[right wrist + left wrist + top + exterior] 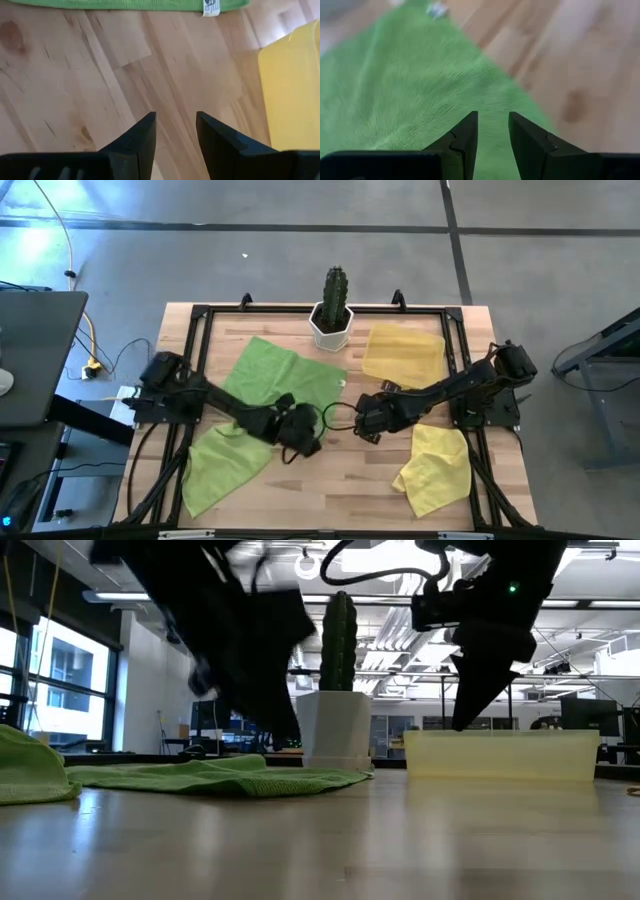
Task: Roll microfiber towels into tight, uniform cylinder then place into a basket
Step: Roll the green towel
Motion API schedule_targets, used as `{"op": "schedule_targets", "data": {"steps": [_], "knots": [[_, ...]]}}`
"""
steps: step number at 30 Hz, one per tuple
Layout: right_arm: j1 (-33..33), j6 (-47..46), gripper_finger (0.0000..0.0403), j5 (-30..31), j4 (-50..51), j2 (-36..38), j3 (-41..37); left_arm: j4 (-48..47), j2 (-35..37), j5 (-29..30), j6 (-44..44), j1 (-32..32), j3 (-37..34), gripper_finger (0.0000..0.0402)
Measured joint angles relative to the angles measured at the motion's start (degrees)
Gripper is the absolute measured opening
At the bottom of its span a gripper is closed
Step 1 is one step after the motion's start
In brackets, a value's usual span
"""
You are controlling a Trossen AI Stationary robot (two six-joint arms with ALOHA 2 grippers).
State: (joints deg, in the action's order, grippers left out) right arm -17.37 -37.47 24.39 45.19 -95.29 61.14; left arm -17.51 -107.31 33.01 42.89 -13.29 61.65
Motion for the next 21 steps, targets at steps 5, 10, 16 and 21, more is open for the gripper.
{"op": "schedule_targets", "data": {"steps": [5, 10, 16, 21], "knots": [[-0.3, 0.0, 0.0133, 2.6, 0.0, 0.0, 0.0, 4.1, -5.4, -6.8, -0.5, 2.5, 0.2, 0.0099], [0.0, 0.4, 0.0133, 5.7, -1.7, 0.0, 0.0, 8.2, -6.8, -10.3, -3.9, 0.4, 0.3, 0.0099], [1.3, 8.6, 0.0133, 9.2, -10.5, 0.0, -0.1, 8.9, -5.1, -21.1, -12.3, -5.6, 0.3, 0.0099], [2.5, 18.8, 0.0133, 9.1, -20.7, 0.0, -0.1, 7.2, -4.2, -30.4, -16.1, -10.2, 0.2, 0.0099]]}}
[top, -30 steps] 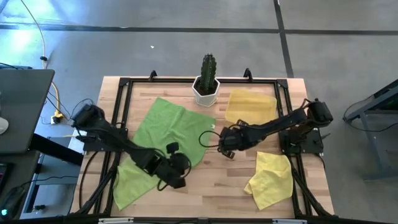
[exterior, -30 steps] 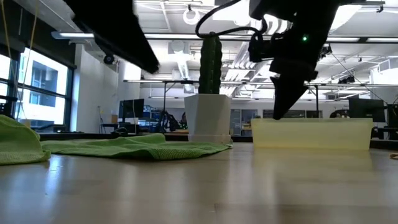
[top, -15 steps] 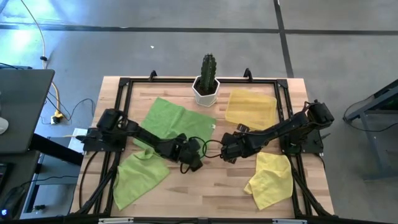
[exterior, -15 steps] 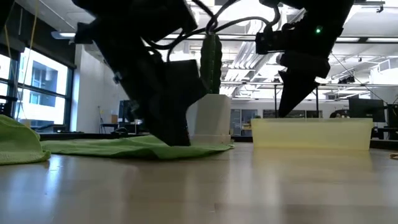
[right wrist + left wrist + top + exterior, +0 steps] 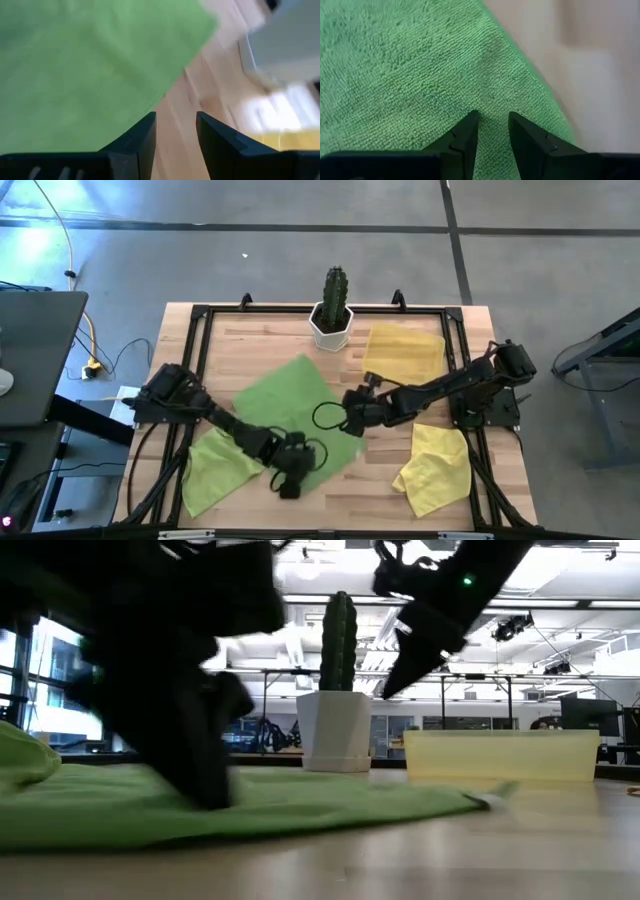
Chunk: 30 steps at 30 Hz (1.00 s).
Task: Roll microfiber towels into tight, uniform cylinder then place into a basket
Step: Roll the green towel
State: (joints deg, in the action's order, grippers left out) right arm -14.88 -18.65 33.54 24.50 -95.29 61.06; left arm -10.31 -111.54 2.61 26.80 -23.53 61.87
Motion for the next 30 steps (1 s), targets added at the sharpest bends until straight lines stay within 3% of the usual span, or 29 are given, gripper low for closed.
{"op": "schedule_targets", "data": {"steps": [5, 12, 19, 26, 30], "knots": [[1.3, 5.5, 0.0133, -1.2, -8.2, 0.0, 0.0, -3.2, 0.1, -5.6, 0.0, -3.2, 0.0, 0.0099], [3.0, 7.6, 0.0133, -8.0, -18.3, -4.4, 0.0, -6.8, 3.6, -3.9, -2.3, -4.0, 1.0, 0.0099], [5.4, 11.6, 0.0133, -8.9, -25.4, -12.0, -0.1, -9.2, 11.9, -3.9, 2.5, -4.7, 1.4, 0.0099], [9.4, 11.4, 0.0133, -13.1, -27.0, -17.1, -0.1, -10.5, 17.7, -3.5, 6.0, -6.1, 1.6, 0.0099], [11.0, 10.8, 0.0133, -14.9, -23.2, -17.3, -0.1, -10.8, 18.9, -3.3, 6.0, -6.8, 1.8, 0.0099]]}}
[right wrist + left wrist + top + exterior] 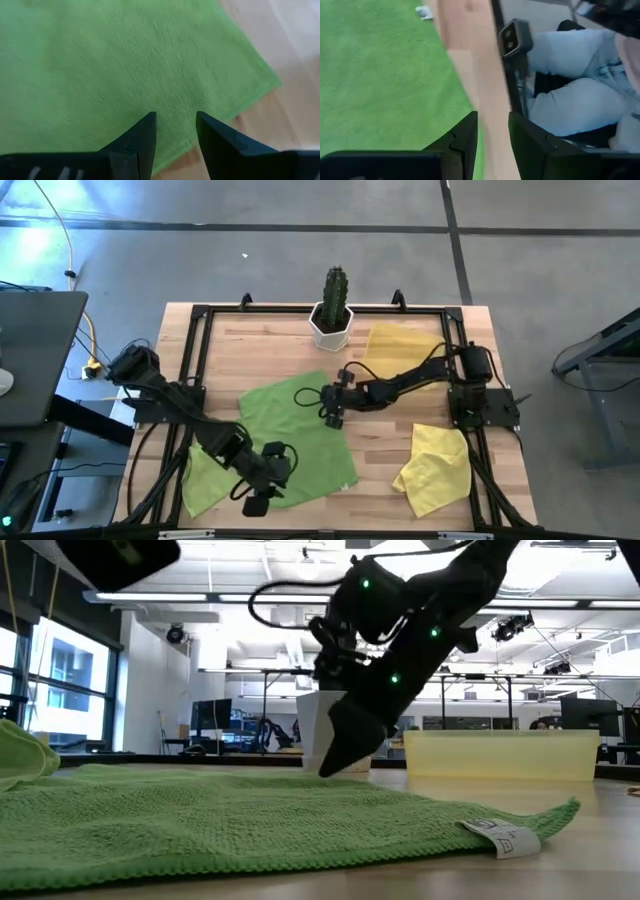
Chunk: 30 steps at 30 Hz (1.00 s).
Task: Roll microfiber towels into tight, uniform cylinder then place into a basket
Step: Roll the green towel
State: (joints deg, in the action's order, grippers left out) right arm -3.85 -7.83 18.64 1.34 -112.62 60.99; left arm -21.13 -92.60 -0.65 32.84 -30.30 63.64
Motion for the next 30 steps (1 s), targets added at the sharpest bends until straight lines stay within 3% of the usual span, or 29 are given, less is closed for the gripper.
{"op": "schedule_targets", "data": {"steps": [9, 15, 20, 23, 26, 30], "knots": [[1.0, -1.4, 0.0133, 0.8, 12.3, 0.7, 0.4, -4.4, 0.0, 0.5, 0.1, -0.3, -0.2, 0.0099], [0.7, -5.0, 0.0133, 2.8, 20.4, 1.8, 0.3, -7.3, 0.0, 5.4, 0.2, -0.3, -0.2, 0.0099], [0.7, -5.5, 0.0133, 5.6, 28.0, 6.8, -0.5, -10.3, 0.0, 9.4, 0.1, -0.2, -0.2, 0.0099], [0.6, -7.9, 0.0133, 5.8, 28.9, 11.8, -0.1, -11.2, 0.0, 10.6, 0.1, -0.2, -0.2, 0.0099], [-0.5, -12.9, 0.0133, 1.5, 29.9, 15.2, -0.1, -11.0, -0.7, 12.6, 0.0, -0.2, -0.1, 0.0099], [-5.2, -14.3, 0.0133, -1.6, 23.0, 17.4, 0.0, -11.1, -2.7, 14.8, 0.0, 0.1, -0.1, 0.0099]]}}
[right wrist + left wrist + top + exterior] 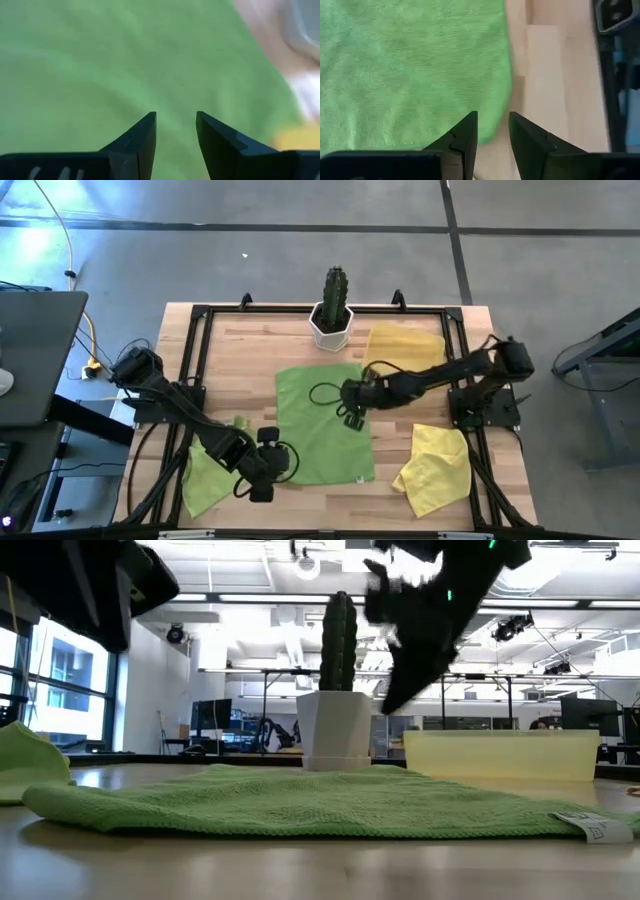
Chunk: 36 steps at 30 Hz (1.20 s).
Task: Roll microfiber towels into tight, uniform cylinder then place into a basket
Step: Roll the green towel
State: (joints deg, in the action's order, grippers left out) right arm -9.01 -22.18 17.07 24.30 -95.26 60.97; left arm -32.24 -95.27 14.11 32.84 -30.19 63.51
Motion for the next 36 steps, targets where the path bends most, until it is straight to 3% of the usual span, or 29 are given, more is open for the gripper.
{"op": "schedule_targets", "data": {"steps": [6, 13, 18, 24, 26, 32, 36], "knots": [[-7.4, 2.1, 0.0133, -0.2, -13.6, -3.6, 0.0, 0.0, -4.8, 0.2, -2.1, 0.3, 0.0, 0.0099], [-10.9, -1.0, 0.0133, -0.3, -15.5, -8.5, 0.0, 0.1, -10.6, -3.6, -3.1, 0.4, 0.0, 0.0099], [-11.0, -2.9, 0.0133, 0.5, -15.5, -10.9, 0.0, 0.5, -12.8, 1.2, -1.6, 1.5, 0.1, 0.0099], [-10.5, -2.9, 0.0133, 6.1, -14.2, -14.1, 0.0, 0.5, -12.7, 9.2, -1.5, 2.1, 0.0, 0.0099], [-10.1, -2.9, 0.0133, 6.4, -13.0, -14.6, 0.0, 0.3, -12.6, 5.4, -1.5, 2.3, 0.3, 0.0099], [-8.8, -4.4, 0.0133, 7.0, -10.1, -14.7, 0.0, 0.3, -12.6, -15.7, -0.4, 1.1, 3.1, 0.0099], [-7.4, -4.4, 0.0133, 7.2, -9.9, -14.7, 0.0, 0.3, -12.6, -21.3, -2.2, 0.3, 6.9, 0.0099]]}}
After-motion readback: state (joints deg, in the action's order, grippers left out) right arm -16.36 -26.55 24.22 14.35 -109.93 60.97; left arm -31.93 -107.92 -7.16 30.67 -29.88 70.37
